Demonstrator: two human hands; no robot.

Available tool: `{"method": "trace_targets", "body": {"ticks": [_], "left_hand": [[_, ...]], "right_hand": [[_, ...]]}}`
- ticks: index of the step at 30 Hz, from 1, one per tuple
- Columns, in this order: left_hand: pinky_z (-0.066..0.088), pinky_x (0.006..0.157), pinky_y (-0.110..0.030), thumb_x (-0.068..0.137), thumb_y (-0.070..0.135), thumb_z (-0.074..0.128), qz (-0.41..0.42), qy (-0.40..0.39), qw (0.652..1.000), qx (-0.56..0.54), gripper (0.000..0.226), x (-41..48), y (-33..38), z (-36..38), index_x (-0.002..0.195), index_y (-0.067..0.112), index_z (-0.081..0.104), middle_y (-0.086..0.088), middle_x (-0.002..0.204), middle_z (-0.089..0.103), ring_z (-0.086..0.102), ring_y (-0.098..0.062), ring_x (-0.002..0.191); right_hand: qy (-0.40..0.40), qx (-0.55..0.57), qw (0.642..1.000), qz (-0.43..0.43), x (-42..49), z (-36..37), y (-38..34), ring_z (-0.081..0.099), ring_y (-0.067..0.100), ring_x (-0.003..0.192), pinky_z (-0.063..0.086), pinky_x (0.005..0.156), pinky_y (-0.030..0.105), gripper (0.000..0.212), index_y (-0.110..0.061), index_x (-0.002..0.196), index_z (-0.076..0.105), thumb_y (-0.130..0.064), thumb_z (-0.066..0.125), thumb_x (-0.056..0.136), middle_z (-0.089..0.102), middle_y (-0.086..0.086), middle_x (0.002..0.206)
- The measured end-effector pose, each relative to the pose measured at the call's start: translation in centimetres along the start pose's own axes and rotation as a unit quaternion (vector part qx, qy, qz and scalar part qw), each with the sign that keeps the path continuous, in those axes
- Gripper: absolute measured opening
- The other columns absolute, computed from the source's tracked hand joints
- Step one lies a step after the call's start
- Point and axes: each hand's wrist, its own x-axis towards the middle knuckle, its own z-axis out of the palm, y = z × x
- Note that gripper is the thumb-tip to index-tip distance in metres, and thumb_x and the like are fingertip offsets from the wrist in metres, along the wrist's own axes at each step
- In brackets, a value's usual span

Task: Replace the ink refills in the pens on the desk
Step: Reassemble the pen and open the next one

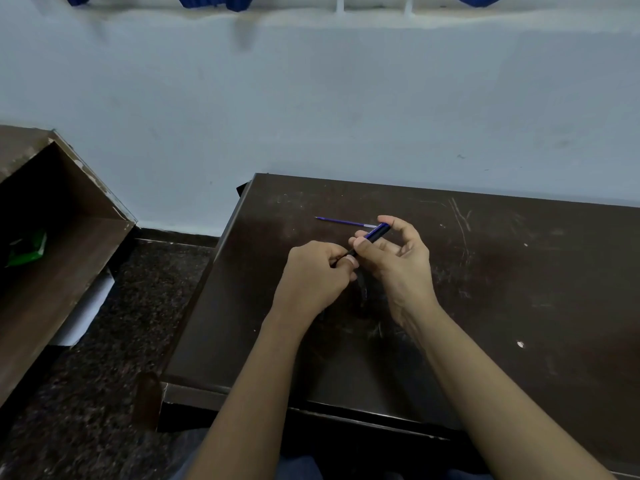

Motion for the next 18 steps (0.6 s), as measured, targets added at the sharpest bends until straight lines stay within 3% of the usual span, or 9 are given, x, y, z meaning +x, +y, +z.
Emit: {"method": "trace_targets", "body": {"ticks": [5, 10, 14, 18], "left_hand": [[0.043, 0.064, -0.011, 0.09, 0.022, 0.057, 0.003, 0.038, 0.999, 0.025, 0.019, 0.1, -0.1, 0.7, 0.098, 0.018, 0.074, 0.003, 0.081, 0.073, 0.066, -0.007, 0.079], [0.044, 0.061, -0.018, 0.088, 0.02, 0.055, 0.01, 0.088, 0.995, 0.046, 0.02, 0.1, 0.2, 1.6, 0.085, 0.015, 0.073, -0.001, 0.077, 0.071, 0.065, -0.013, 0.072], [0.048, 0.066, -0.024, 0.09, 0.02, 0.051, 0.0, 0.076, 0.996, 0.051, 0.023, 0.0, 0.6, 1.9, 0.087, 0.01, 0.071, -0.004, 0.081, 0.071, 0.065, -0.016, 0.076], [0.039, 0.058, -0.015, 0.093, 0.013, 0.043, -0.012, 0.036, 0.999, 0.02, 0.024, -0.3, 1.5, 2.0, 0.097, 0.009, 0.066, -0.006, 0.093, 0.069, 0.059, -0.013, 0.078]], "right_hand": [[0.028, 0.008, 1.0, -0.007, 0.0, 0.5, 0.5, 0.07, 0.017, 0.064, 0.057, 0.059, 0.031, 0.046, -0.01, 0.121, 0.053, 0.009, 0.067, 0.081, 0.073, 0.013, 0.085], [0.044, 0.021, 0.999, -0.01, 0.1, 0.8, 0.5, 0.067, 0.012, 0.059, 0.055, 0.054, 0.023, 0.046, -0.009, 0.122, 0.052, 0.01, 0.065, 0.082, 0.071, 0.012, 0.082], [0.033, -0.018, 0.999, 0.006, 0.1, 0.8, 0.3, 0.067, 0.008, 0.062, 0.054, 0.053, 0.021, 0.052, -0.013, 0.128, 0.05, 0.005, 0.067, 0.082, 0.07, 0.013, 0.094], [0.038, -0.073, 0.996, 0.025, 0.6, 0.4, -0.3, 0.065, 0.003, 0.062, 0.05, 0.051, 0.014, 0.06, -0.021, 0.139, 0.046, 0.0, 0.065, 0.086, 0.068, 0.002, 0.092]]}}
